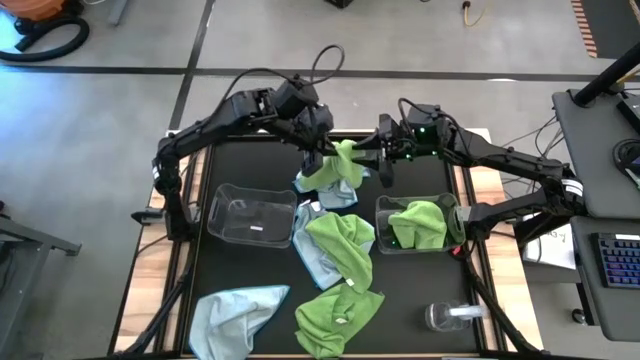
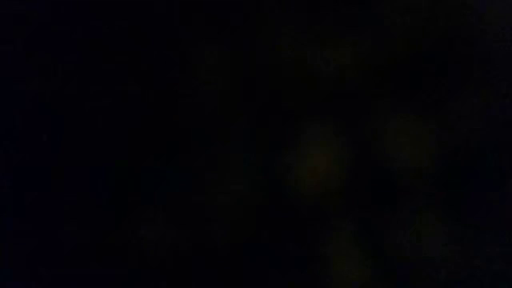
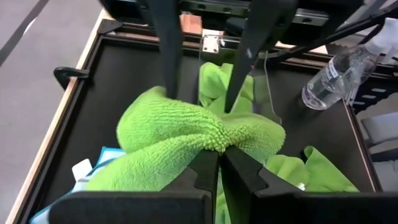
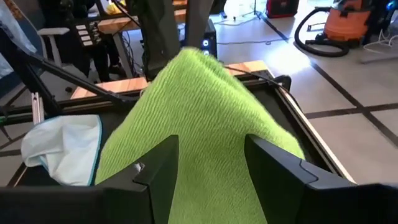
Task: Sort microfiber towel by color & place in baskets
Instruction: Put the green towel into the right transparent bin
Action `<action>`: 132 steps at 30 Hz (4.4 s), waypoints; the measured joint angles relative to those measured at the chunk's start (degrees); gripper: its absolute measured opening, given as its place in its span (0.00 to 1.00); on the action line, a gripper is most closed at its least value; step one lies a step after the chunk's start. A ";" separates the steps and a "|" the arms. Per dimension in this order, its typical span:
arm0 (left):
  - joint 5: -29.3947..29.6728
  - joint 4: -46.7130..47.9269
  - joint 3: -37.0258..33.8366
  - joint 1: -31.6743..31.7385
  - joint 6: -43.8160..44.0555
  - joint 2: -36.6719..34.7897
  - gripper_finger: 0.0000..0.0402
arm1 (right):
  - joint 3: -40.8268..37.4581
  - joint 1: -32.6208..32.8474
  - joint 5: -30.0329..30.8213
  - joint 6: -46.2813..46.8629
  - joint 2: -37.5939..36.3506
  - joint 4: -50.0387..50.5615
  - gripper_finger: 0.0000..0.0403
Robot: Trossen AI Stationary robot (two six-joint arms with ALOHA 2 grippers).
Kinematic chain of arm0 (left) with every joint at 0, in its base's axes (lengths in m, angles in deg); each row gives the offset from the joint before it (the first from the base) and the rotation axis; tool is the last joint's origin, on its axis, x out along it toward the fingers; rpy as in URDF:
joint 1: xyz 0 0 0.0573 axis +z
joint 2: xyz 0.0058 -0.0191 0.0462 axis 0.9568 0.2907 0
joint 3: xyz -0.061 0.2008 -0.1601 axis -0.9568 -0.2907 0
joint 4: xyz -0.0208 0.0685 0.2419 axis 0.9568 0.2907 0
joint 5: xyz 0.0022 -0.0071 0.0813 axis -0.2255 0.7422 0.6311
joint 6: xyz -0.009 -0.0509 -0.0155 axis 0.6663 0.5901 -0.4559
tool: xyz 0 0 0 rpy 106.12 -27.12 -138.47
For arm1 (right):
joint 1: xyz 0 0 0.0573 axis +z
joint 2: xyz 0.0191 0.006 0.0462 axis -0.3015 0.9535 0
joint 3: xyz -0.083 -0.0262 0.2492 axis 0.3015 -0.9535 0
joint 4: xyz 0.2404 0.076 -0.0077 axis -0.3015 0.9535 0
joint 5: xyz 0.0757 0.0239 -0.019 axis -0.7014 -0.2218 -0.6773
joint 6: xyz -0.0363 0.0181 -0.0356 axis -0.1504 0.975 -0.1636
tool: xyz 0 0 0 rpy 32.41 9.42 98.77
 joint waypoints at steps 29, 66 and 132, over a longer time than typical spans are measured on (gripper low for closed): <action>-6.00 -5.60 0.00 -1.22 -0.46 0.13 0.00 | 1.62 4.59 -0.71 -2.91 0.07 -5.05 0.45; -3.49 -1.14 6.25 -1.19 -3.30 0.15 0.09 | 1.57 4.76 -0.66 0.67 0.09 -1.61 0.03; 15.67 10.38 6.29 -0.78 -3.04 -10.01 0.36 | 41.33 20.26 22.42 34.65 -2.41 76.25 0.03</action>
